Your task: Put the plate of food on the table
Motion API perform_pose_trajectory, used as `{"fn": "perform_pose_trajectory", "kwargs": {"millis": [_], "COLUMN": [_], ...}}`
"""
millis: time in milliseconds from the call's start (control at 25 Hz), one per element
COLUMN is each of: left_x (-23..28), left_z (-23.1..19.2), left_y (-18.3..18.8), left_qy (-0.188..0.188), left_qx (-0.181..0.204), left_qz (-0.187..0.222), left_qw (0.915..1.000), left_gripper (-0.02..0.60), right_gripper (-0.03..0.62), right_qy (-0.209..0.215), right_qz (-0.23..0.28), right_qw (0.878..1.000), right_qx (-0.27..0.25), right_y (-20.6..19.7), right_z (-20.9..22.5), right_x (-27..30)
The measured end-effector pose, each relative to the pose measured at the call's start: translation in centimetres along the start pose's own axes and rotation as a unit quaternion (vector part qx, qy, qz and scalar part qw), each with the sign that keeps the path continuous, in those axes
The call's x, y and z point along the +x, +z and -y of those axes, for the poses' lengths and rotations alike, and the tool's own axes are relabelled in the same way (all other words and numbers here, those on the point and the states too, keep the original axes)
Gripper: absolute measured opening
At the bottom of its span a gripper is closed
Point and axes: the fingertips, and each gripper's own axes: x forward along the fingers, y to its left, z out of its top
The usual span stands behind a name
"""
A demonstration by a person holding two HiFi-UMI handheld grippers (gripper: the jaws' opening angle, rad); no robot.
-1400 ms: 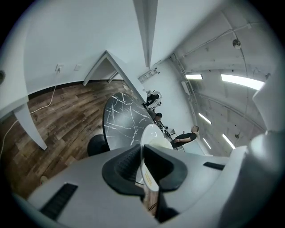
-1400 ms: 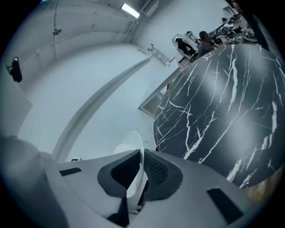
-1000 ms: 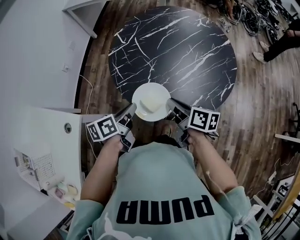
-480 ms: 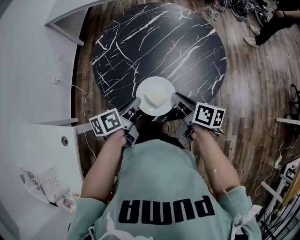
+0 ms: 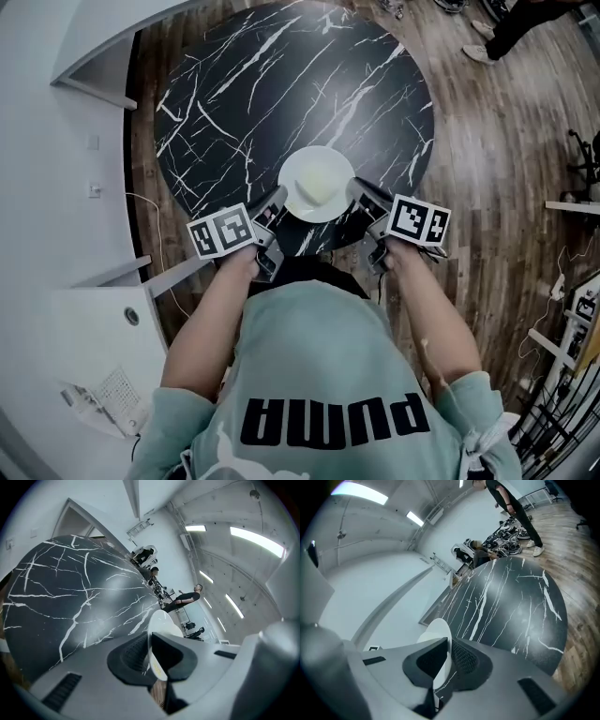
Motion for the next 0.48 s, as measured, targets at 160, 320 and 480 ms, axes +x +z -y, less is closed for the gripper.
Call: {"fn": "perform_pose_trajectory", "kwargs": {"millis": [160, 320, 480], "left_x": [2.9, 5.7, 8.2], "left_z": [-1.0, -1.9, -3.0], "left_y": [0.6, 1.2, 0.9], "left_qy": [0.003, 0.008, 0.016], "left_qx": [0.006, 0.013, 0.015], "left_qz": [-0.028, -0.05, -0.07], "left_qw": [0.9996, 0.9986, 0.9973], "left_gripper": [0.032, 0.034, 0.035], "right_gripper": [0.034, 0.033, 0.034], "right_qy": [-0.025, -0.045, -0.065], "right_qz": [0.008, 0.018, 0.022], "right_qw": [1.0, 0.999, 0.997], "right_qx": [0.012, 0.023, 0.034], "right_y": [1.1, 2.1, 2.4], "right_z": [2.0, 4.0, 6.4], "right_x": [0.8, 1.7, 2.3]}}
